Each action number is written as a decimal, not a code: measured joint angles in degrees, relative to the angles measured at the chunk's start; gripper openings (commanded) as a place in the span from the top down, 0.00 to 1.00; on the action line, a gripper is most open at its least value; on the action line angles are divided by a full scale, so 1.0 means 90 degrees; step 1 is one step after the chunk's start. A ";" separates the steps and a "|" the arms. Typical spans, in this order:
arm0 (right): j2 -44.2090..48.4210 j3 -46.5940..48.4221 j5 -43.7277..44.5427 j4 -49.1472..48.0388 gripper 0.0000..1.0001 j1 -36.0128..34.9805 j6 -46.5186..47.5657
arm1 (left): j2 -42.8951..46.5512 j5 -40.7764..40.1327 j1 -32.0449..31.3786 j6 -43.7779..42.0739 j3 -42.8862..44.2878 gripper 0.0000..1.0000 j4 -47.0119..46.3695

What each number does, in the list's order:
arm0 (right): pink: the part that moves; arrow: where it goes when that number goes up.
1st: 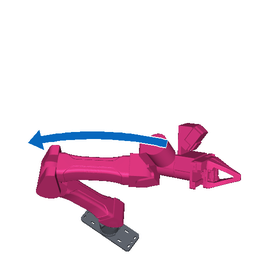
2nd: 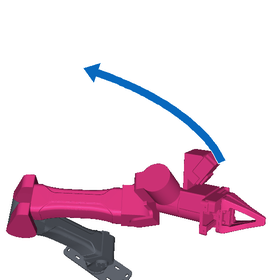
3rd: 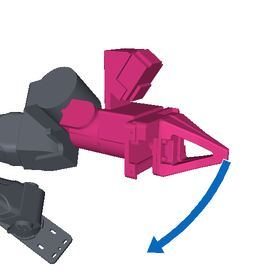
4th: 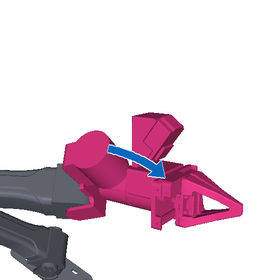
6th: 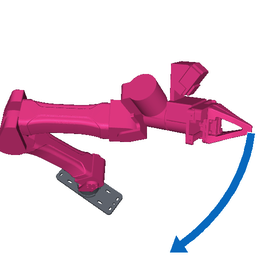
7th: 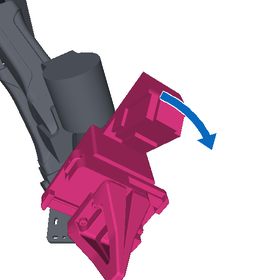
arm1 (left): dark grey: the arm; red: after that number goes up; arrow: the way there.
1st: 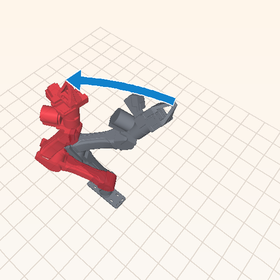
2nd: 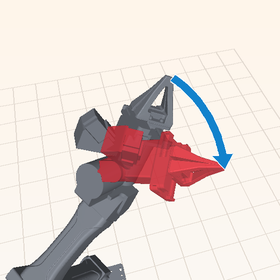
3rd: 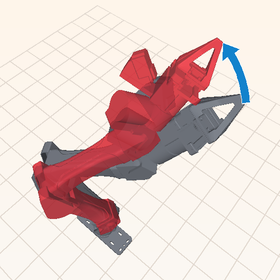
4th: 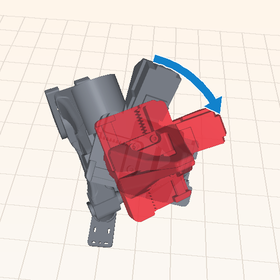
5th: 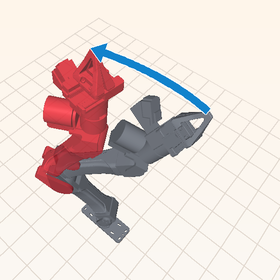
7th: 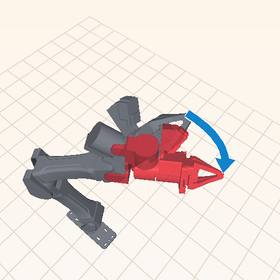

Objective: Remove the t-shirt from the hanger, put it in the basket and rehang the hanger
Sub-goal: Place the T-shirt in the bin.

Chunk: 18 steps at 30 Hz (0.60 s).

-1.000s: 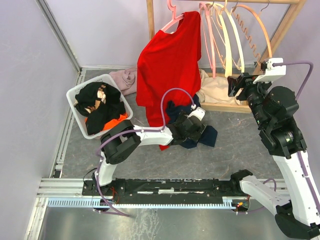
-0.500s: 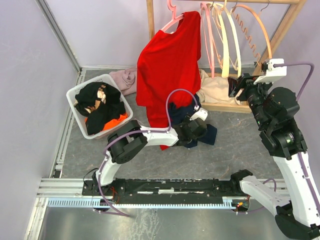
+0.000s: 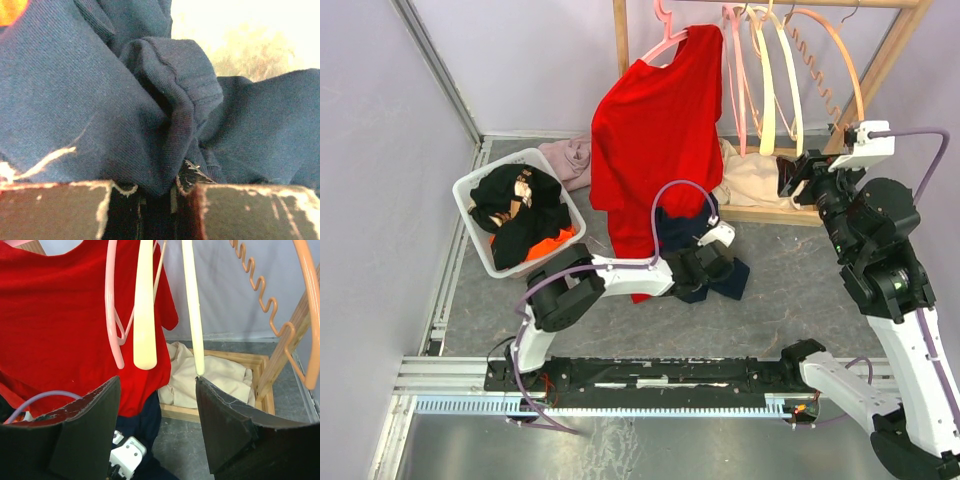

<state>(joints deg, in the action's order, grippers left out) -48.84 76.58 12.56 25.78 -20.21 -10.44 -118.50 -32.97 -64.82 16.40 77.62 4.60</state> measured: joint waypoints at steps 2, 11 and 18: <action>0.0044 -0.0063 0.0010 0.0002 0.31 0.0000 0.0000 | 0.0270 0.0019 -0.0073 -0.0005 -0.0053 0.97 0.0418; 0.0248 -0.0192 0.0068 0.0112 0.30 0.0000 0.0005 | 0.1819 -0.0051 -0.0663 -0.0248 0.0500 0.97 0.1484; 0.0493 -0.0262 0.0134 0.0282 0.31 0.0000 0.0002 | 0.2844 -0.0481 -0.1078 -0.0374 0.0777 0.97 0.1688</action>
<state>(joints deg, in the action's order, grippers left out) -44.40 74.22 13.76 28.32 -20.21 -10.41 -92.90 -37.30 -74.52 13.04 84.62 19.79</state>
